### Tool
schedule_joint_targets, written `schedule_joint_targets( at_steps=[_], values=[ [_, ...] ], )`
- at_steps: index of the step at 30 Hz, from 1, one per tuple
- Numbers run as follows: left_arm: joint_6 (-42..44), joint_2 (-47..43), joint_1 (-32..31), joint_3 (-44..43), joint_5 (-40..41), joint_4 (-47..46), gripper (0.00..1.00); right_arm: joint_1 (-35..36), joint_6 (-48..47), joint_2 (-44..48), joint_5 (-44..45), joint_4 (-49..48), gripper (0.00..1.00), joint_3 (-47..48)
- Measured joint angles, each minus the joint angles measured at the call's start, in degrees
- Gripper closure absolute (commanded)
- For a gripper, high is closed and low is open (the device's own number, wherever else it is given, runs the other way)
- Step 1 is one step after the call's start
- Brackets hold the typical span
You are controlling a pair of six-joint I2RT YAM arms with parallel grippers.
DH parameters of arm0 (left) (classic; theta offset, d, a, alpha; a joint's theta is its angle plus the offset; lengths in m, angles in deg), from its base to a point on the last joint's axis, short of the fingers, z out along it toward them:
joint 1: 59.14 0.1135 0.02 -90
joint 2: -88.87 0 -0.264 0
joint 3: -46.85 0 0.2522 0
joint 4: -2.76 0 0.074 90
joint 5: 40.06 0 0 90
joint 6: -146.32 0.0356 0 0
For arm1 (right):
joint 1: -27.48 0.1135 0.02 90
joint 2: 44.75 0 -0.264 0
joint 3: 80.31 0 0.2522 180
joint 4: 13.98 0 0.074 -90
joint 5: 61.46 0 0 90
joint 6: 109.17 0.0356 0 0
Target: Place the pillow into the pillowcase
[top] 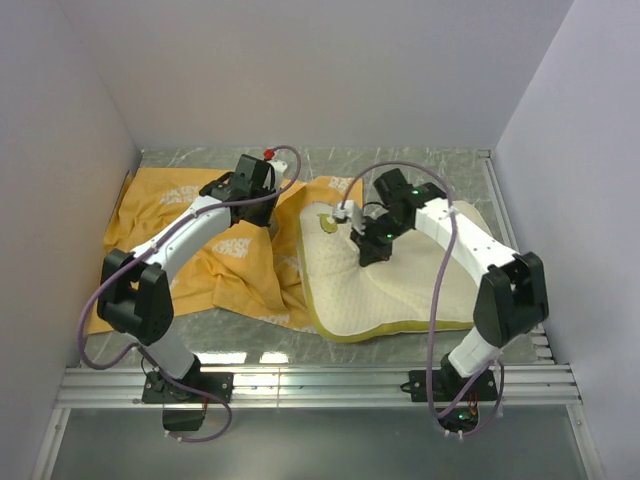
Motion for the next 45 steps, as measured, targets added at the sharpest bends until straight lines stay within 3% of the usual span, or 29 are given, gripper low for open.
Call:
schedule_joint_targets(
  at_steps=[6,14,19,27,32,38,45],
  values=[
    [-0.2,-3.8,0.0,0.0,-4.1,-0.2,1.0,7.4,-1.8,-10.0,2.6,2.1,1.0,9.9],
    [-0.2,-6.7,0.0,1.4,-7.3,-0.8,1.0,11.4,-3.6,-21.5,3.4,6.8,1.0,20.2],
    [-0.1,-8.8,0.0,3.5,-11.0,-1.2,1.0,11.8,-3.7,-26.4,3.6,10.5,1.0,26.6],
    [0.1,-9.9,0.8,6.6,-15.3,-1.3,1.0,9.0,-1.6,-36.9,2.7,13.4,1.0,48.3],
    [3.4,-10.8,0.5,6.9,-19.3,-0.5,1.0,6.5,3.2,-37.6,4.2,9.6,1.0,48.0],
    [6.6,-11.3,0.3,6.4,-26.7,1.4,1.0,5.9,13.4,-37.4,8.0,-2.2,1.0,39.1],
    [10.5,-10.6,0.4,0.5,-33.2,6.4,1.0,6.4,23.9,-35.3,12.7,-10.9,1.0,33.7]
  ],
)
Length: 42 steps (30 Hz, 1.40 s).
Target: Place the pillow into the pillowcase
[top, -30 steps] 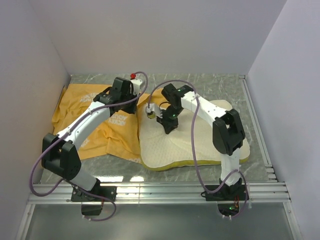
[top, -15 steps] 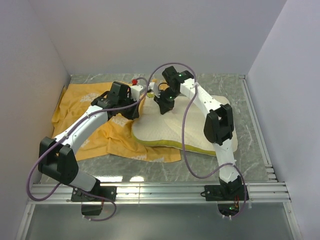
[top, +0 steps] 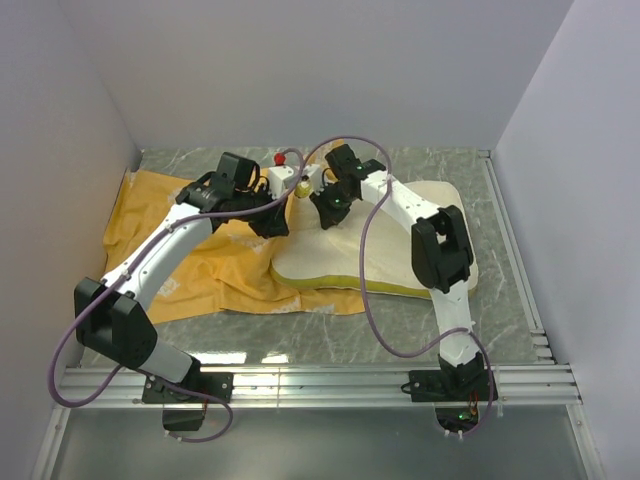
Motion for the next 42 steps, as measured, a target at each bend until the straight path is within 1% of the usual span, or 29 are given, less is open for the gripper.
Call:
schedule_joint_targets(
  at_steps=[6,10,13,16,21,28,32,35,37,39,42],
  values=[
    [4.7,0.0,0.5,-1.0,-2.7,4.2,1.0,-1.8,6.9,0.3,-1.2,-2.6,1.0,-0.3],
    [9.7,0.0,0.6,-1.0,-4.9,8.2,1.0,-3.8,10.7,0.3,-2.8,-3.3,1.0,-0.3],
    [15.2,0.2,0.7,-1.5,-6.5,12.9,1.0,-4.9,13.7,0.3,-4.3,-3.6,1.0,-0.3],
    [21.3,1.2,0.8,-4.3,-8.6,18.5,1.0,-5.3,16.6,0.4,-4.9,-4.6,1.0,-0.7],
    [29.5,4.4,1.0,-10.8,-14.2,26.1,1.0,-5.3,21.6,0.9,-4.0,-8.2,1.0,-3.0],
    [35.2,5.1,1.0,-13.4,-17.5,29.0,1.0,-5.3,28.5,2.0,-0.2,-13.0,1.0,-5.0],
    [34.8,5.1,1.0,-14.9,-21.4,29.0,1.0,-5.2,31.5,2.8,2.5,-16.3,1.0,-7.1],
    [31.5,4.7,1.0,-15.4,-24.0,26.1,1.0,-4.5,32.6,3.8,4.4,-18.9,1.0,-9.5],
    [26.8,3.8,1.0,-14.4,-24.5,21.2,1.0,-3.8,32.7,4.8,5.3,-21.1,1.0,-11.6],
    [20.1,1.5,1.0,-10.8,-23.6,13.3,1.0,-3.0,32.6,6.8,5.4,-23.7,1.0,-14.6],
    [11.1,-2.4,0.8,-4.3,-18.9,2.8,1.0,-2.4,32.5,11.5,3.8,-27.0,1.0,-20.5]
  ],
)
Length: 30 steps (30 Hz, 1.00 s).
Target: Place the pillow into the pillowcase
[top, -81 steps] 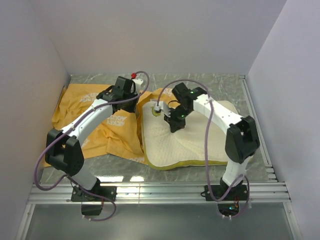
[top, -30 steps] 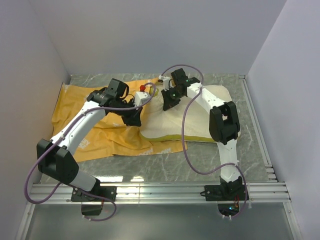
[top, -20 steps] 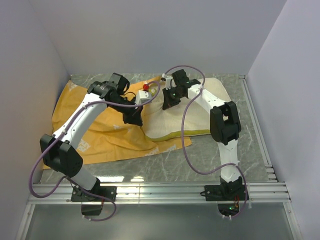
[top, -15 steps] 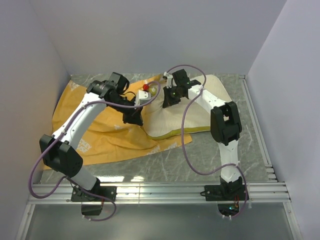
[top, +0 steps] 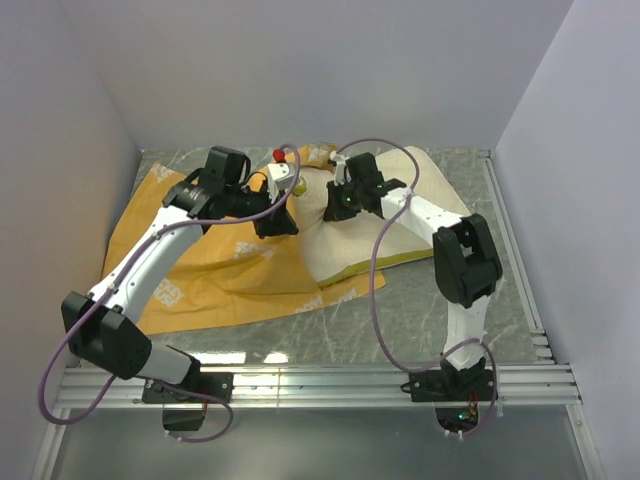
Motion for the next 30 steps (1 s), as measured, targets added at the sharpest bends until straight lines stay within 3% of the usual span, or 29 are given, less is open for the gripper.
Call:
schedule_joint_targets(
  at_steps=[2,4,5,6,7,9,11,15,19,24,30],
  values=[
    [-4.1,-1.2,-0.1,3.4,3.5,-4.4,0.99,0.5,-0.2,3.7,-2.1,-1.1,1.0,-4.2],
    [-7.0,-1.0,-0.2,5.5,6.1,-7.1,0.91,1.0,-0.6,6.7,-4.7,-1.3,1.0,-7.2],
    [-8.0,-0.7,-0.2,6.6,7.1,-8.2,0.82,1.4,-0.9,8.2,-6.3,-1.4,1.0,-8.7],
    [-8.6,-0.2,-0.2,7.6,7.7,-8.9,0.62,1.9,-1.3,9.5,-7.8,-1.6,1.0,-10.2],
    [-9.1,0.5,-0.2,8.3,7.9,-9.1,0.53,2.4,-1.8,10.7,-9.4,-2.2,1.0,-12.0],
    [-10.1,1.7,-0.1,8.6,8.0,-8.9,0.38,3.8,-2.7,11.5,-11.8,-2.4,1.0,-14.3],
    [-11.0,2.1,0.6,8.6,7.9,-9.0,0.32,4.7,-3.2,11.6,-13.7,-3.3,1.0,-16.8],
    [-13.1,2.6,5.7,5.2,8.5,-9.9,0.28,5.9,-3.5,11.6,-15.1,-5.0,1.0,-20.5],
    [-13.4,6.1,10.4,-3.2,14.6,-11.9,0.26,5.9,-3.6,11.6,-14.9,-6.8,1.0,-21.0],
    [-13.0,16.1,10.5,-11.8,18.1,-12.9,0.26,5.9,-4.0,11.6,-14.4,-7.5,1.0,-21.0],
    [-14.3,27.7,10.6,-13.1,16.6,-12.2,0.28,5.9,-5.3,11.7,-14.4,-7.6,1.0,-21.0]
  ],
)
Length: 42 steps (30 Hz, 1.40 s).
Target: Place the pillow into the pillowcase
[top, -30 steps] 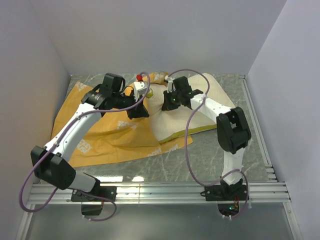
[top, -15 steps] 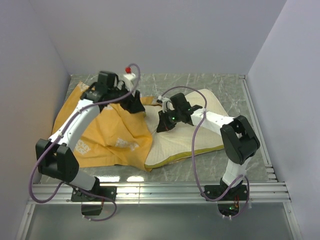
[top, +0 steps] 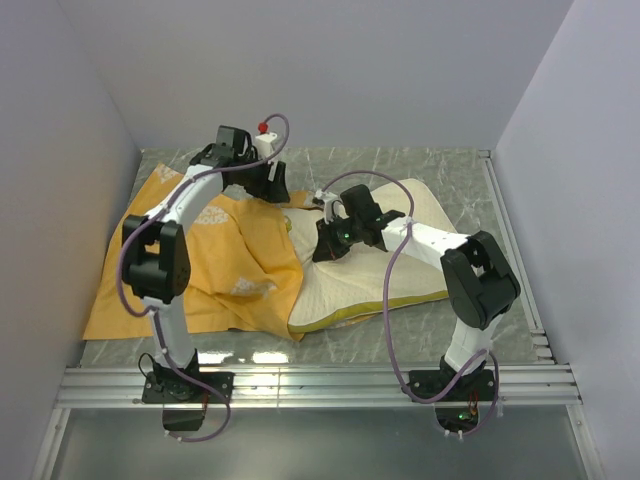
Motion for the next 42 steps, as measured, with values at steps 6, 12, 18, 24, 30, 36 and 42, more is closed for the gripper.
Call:
schedule_joint_targets(
  at_steps=[6,12,18,24,30,36,42],
  values=[
    [-0.7,5.6,0.0,-3.4,-5.9,3.0,0.71,0.0,-1.6,0.9,0.8,0.0,1.0,0.0],
    [-3.6,6.3,0.0,-5.7,-11.4,2.4,0.99,2.0,-7.7,2.2,2.3,0.4,1.0,0.0],
    [-11.6,7.4,-0.2,-7.8,-15.5,-2.1,1.0,6.8,-16.4,4.5,3.4,2.0,1.0,0.5],
    [-21.1,9.9,-2.4,-10.1,-18.4,-8.1,1.0,9.2,-20.3,6.9,1.8,2.3,1.0,1.4],
    [-25.7,17.1,-5.9,-18.6,-19.1,-10.6,1.0,8.4,-23.4,8.0,4.0,2.4,1.0,4.0],
    [-27.5,24.1,-7.8,-26.0,-19.1,-12.3,0.52,4.4,-24.4,4.6,7.7,0.9,1.0,5.8],
    [-29.6,22.6,-1.7,-24.8,-16.0,-15.1,0.23,-0.1,-25.3,-1.4,13.4,-1.5,1.0,5.8]
  ],
)
